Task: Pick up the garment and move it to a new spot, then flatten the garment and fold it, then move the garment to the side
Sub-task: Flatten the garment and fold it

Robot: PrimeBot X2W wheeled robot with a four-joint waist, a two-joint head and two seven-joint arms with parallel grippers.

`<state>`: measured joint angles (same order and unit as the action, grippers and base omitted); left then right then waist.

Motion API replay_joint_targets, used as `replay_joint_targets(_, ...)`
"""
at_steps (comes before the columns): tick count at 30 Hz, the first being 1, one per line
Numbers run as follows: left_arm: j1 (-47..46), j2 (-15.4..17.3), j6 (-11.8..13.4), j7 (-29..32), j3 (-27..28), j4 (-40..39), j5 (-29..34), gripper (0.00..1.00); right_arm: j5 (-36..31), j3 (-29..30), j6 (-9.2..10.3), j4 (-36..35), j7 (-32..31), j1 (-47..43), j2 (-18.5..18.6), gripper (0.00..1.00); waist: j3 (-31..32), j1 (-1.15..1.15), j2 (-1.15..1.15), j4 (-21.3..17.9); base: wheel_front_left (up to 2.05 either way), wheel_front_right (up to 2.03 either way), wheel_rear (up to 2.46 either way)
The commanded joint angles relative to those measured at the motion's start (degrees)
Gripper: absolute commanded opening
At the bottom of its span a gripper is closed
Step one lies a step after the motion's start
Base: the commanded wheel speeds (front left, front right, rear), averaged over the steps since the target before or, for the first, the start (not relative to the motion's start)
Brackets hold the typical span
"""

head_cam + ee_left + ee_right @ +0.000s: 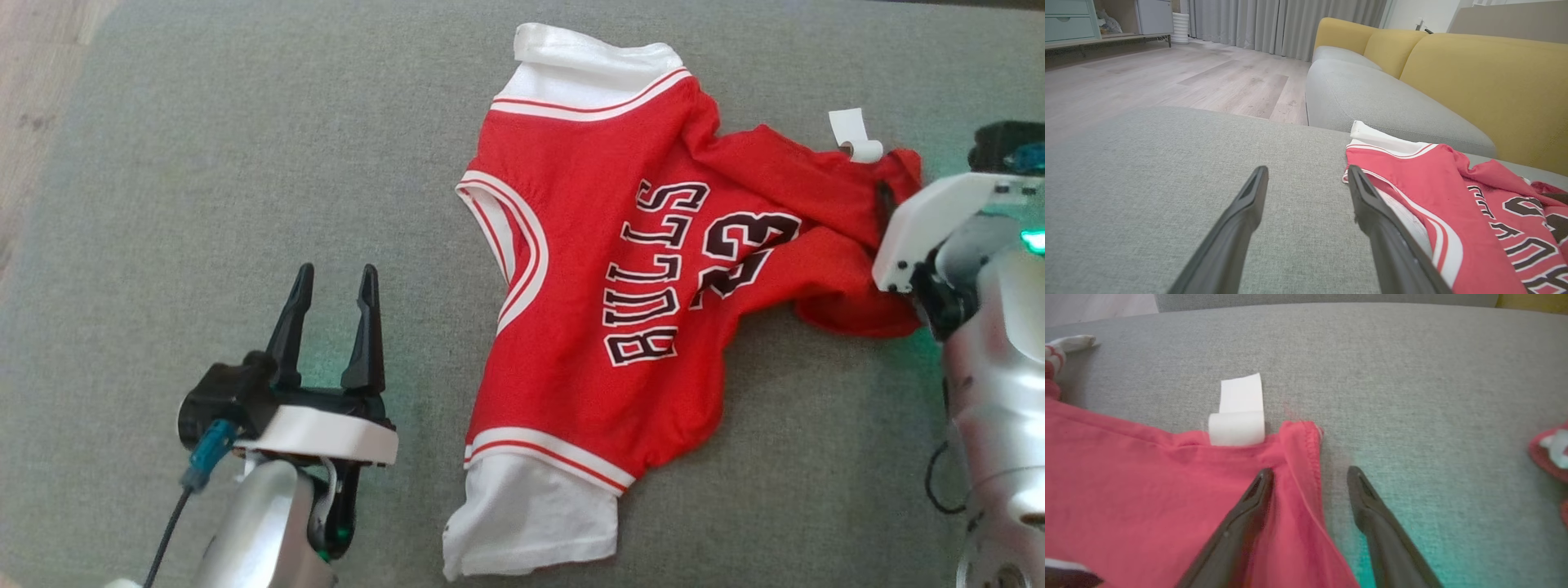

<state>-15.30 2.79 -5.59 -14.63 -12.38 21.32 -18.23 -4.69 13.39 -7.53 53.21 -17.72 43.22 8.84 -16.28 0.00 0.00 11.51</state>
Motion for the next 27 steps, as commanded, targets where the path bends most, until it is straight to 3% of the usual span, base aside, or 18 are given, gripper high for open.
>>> replay_joint_targets(1,-2.2,0.3,-0.2,-0.4,2.6,-1.3,0.5,1.0,1.2,-2.8,0.04,0.6,0.1,1.5,-0.3,0.0,0.0,0.0,0.0,0.0,0.0,0.0,0.0)
replay_joint_targets(6,-2.0,0.2,-0.4,-0.4,3.8,-1.0,0.9,1.0,5.8,-7.7,0.04,1.3,6.3,3.5,0.9,0.0,0.7,0.0,0.0,-1.2,0.0,0.0,0.0)
replay_joint_targets(13,-1.3,0.1,-0.8,-0.4,4.5,-1.1,1.1,1.0,12.6,-16.6,0.04,-3.7,18.4,3.3,4.3,0.0,4.3,0.0,0.0,-4.0,0.0,0.0,0.0)
replay_joint_targets(20,1.2,0.1,-0.9,-0.4,4.8,-1.5,0.8,1.0,16.0,-23.8,0.04,-15.0,26.1,0.4,9.3,0.0,9.0,0.0,0.0,-6.3,0.0,0.0,0.0)
replay_joint_targets(27,4.1,0.1,-0.9,-0.4,5.8,-1.8,0.4,1.0,15.9,-27.9,0.04,-28.2,26.1,-3.8,12.0,0.0,12.5,0.0,0.0,-7.6,0.0,0.0,0.0)
